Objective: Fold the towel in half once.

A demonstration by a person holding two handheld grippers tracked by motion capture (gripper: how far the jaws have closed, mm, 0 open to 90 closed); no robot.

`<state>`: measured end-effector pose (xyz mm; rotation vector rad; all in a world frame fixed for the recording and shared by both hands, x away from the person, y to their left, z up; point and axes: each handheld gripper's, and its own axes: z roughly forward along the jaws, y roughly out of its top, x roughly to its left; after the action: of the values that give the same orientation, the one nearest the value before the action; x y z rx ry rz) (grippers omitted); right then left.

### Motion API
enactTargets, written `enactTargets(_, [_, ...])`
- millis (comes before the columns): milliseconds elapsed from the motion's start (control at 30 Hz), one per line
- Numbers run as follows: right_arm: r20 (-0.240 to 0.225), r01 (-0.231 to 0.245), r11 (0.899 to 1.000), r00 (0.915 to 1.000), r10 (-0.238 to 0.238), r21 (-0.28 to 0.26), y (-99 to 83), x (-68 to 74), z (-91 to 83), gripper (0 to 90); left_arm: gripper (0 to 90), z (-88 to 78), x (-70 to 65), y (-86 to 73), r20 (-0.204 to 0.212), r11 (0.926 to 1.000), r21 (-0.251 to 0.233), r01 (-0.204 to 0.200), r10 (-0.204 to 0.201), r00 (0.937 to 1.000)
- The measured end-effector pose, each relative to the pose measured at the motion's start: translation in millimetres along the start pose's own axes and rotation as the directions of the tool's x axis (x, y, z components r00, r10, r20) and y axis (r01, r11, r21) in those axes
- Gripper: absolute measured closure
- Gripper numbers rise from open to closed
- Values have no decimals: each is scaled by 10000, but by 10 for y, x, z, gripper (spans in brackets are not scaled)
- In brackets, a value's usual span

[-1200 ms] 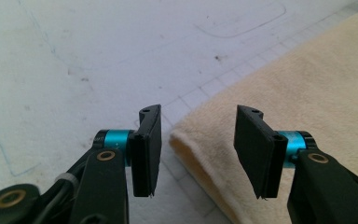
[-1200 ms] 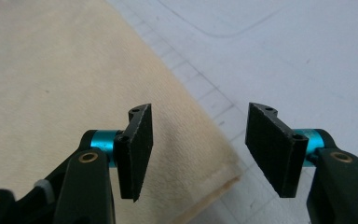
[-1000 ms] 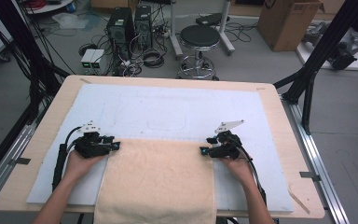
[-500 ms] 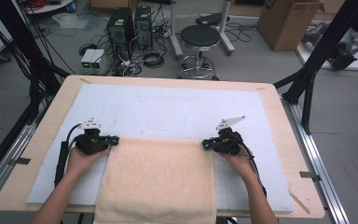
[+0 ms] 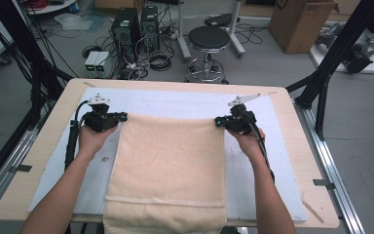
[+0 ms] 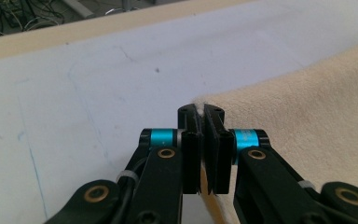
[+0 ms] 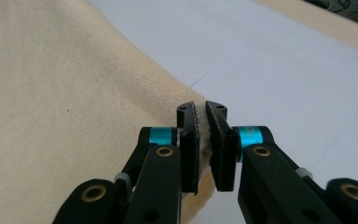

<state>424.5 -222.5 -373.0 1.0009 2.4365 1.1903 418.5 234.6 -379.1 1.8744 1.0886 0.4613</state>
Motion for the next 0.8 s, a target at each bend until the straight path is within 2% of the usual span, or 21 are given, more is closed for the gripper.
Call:
enactTargets(100, [360,164,9998,9992,-168,113,144,-47,1,840,856,34,19,125,-170,9999,-116,14,-16,9999])
enactTargets(133, [418,92,9999,9991,-96,86,185,-68,-1,840,856,53,21,149,-235,9998,-152,94,-97,9997])
enactTargets(167, [424,-2,10000,9991,2,12,211,-91,1,839,856,72,27,154,-308,9996,-245,109,-116,9995])
enactTargets(233, [487,-145,9998,9987,140,98,213,-135,36,829,851,131,56,126,-156,9993,-178,340,-342,9993])
enactTargets(267, [510,-265,9994,9984,254,212,192,-160,72,805,836,173,66,103,-162,9993,14,386,-386,9991])
enactTargets(333, [687,-401,9979,9970,366,506,139,-199,154,643,736,243,82,64,-338,9982,525,286,-268,9991])
enactTargets(367, [825,-503,9971,9956,455,573,112,-217,185,615,695,255,100,49,-287,9975,649,278,-260,9993])
enactTargets(400, [645,-580,9970,9964,546,521,85,-238,198,611,690,253,115,37,-211,9974,669,285,-271,9994])
enactTargets(467, [560,-536,9981,9971,519,297,38,-250,192,595,678,223,135,10,-74,9986,427,316,-313,9995])
enactTargets(567, [474,-474,9986,9978,462,228,-41,-223,166,569,698,149,166,-56,376,9993,19,373,-374,9986])
enactTargets(600, [413,-377,9989,9985,366,265,-70,-208,159,564,697,125,165,-84,456,9994,-78,323,-319,9985])
enactTargets(667, [385,-297,9993,9988,288,223,-126,-176,133,555,689,76,166,-121,673,9998,68,179,-183,9976])
enactTargets(800, [41,-114,9999,9999,113,38,-233,-74,35,530,677,-76,97,-222,1063,9985,-544,81,-23,9943])
